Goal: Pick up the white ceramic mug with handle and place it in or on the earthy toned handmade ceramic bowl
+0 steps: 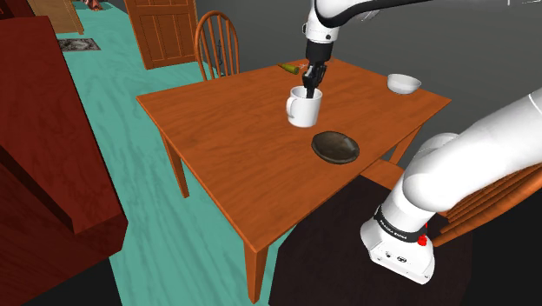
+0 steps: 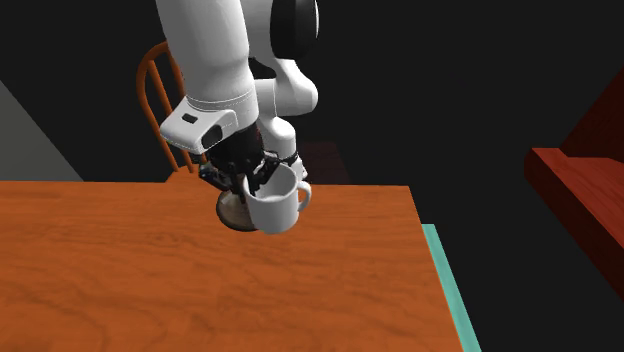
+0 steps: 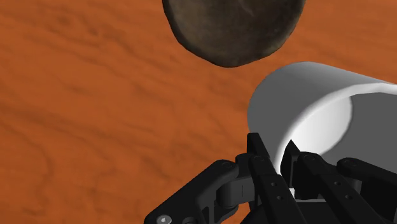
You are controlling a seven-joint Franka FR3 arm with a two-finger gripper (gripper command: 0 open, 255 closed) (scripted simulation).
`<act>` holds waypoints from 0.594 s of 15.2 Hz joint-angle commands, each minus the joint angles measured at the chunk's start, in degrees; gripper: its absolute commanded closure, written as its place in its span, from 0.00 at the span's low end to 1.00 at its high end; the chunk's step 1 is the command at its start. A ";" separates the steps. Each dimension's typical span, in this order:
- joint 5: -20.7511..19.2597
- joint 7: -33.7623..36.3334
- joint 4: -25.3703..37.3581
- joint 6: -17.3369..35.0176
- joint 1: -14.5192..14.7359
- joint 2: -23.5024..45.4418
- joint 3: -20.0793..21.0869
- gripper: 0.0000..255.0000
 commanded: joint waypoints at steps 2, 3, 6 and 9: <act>-1.26 -1.97 -2.98 -2.57 -1.24 -5.63 -1.37 1.00; -1.75 -2.69 -3.96 -3.47 -1.71 -7.54 -1.88 1.00; -3.41 -4.99 -6.47 -6.42 -3.23 -13.14 -3.51 1.00; -5.28 -7.52 -8.33 -9.71 -4.92 -18.46 -5.25 1.00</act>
